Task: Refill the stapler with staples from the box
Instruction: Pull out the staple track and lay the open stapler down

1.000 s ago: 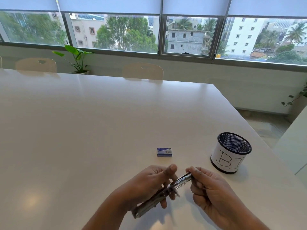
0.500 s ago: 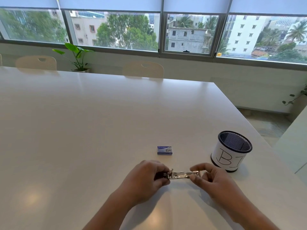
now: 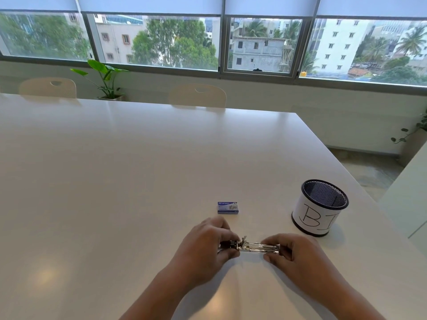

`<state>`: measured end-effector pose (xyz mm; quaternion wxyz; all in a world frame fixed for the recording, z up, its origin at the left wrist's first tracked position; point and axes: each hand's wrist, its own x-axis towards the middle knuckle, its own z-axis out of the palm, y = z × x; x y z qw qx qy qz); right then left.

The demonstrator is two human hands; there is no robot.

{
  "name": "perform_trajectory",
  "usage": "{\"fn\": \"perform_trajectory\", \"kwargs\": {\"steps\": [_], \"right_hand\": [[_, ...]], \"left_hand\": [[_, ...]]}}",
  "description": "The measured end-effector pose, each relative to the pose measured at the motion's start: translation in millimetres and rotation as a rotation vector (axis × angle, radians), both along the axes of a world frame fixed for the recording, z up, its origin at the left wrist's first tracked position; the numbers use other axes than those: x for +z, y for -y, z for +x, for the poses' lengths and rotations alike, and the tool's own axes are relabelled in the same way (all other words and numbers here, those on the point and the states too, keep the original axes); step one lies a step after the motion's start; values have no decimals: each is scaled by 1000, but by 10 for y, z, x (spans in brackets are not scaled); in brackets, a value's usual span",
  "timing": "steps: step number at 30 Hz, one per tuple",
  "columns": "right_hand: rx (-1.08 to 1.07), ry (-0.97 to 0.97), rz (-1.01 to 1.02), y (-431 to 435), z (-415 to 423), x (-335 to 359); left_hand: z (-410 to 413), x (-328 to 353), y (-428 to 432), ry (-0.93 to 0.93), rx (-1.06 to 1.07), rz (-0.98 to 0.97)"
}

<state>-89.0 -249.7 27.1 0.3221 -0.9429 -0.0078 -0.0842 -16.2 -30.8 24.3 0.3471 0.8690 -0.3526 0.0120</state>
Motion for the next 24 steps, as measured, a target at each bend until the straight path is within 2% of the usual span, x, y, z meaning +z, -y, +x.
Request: {"fn": "perform_trajectory", "kwargs": {"steps": [4, 17, 22, 24], "right_hand": [[-15, -5, -1, -9, -3, -14], [-15, -46, -113, -50, -10, -12], [-41, -115, -128, -85, -24, 41], [-53, -168, -65, -90, -28, 111]], "left_hand": [[-19, 7, 0, 60, 14, 39], [-31, -36, 21, 11, 17, 117], [-22, -53, 18, 7, 26, 131], [-21, -58, 19, 6, 30, 139]]}}
